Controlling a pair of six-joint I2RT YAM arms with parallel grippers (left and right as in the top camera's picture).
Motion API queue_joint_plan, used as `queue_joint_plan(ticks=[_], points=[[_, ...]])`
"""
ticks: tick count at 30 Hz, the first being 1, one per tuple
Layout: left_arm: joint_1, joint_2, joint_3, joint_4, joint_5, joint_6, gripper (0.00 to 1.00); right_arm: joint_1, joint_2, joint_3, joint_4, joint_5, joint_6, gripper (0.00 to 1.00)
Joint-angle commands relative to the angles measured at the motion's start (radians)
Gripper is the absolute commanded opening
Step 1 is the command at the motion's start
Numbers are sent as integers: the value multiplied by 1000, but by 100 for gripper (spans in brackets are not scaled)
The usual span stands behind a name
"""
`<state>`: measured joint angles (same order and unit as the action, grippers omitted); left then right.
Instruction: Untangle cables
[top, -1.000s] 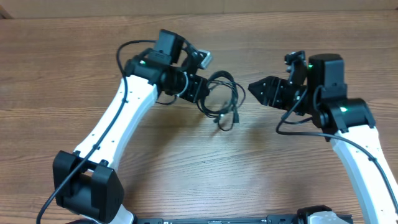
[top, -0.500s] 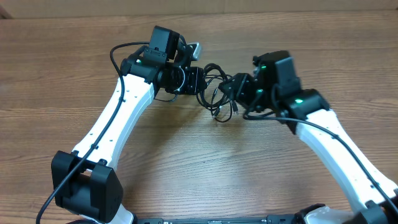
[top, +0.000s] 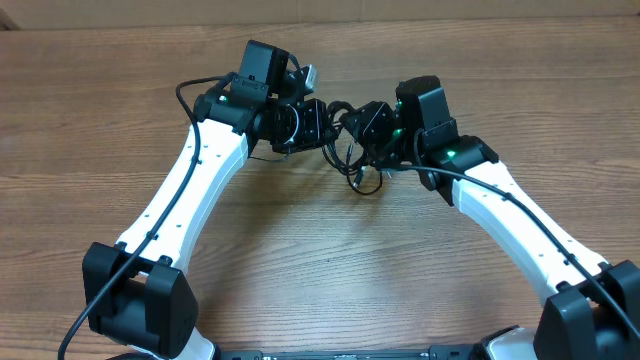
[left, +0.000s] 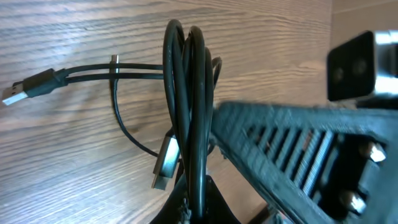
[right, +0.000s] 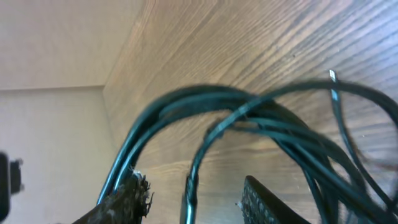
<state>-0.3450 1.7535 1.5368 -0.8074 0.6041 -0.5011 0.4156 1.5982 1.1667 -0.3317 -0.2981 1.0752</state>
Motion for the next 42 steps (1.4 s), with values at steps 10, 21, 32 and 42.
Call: queue_joint_plan(ticks=[10,21,32,42], points=[[-2,-14,22,8,188,-22,4,3,127,26,93,102,50,48],[-1,-14,22,17,309,-24,4,3,188,26,151,156,34,28],[63,-14,22,41,284,60,4,-97,129,26,146,-80,-183,4],[96,-14,22,-12,197,541,4,-263,-119,26,17,-362,-237,4]])
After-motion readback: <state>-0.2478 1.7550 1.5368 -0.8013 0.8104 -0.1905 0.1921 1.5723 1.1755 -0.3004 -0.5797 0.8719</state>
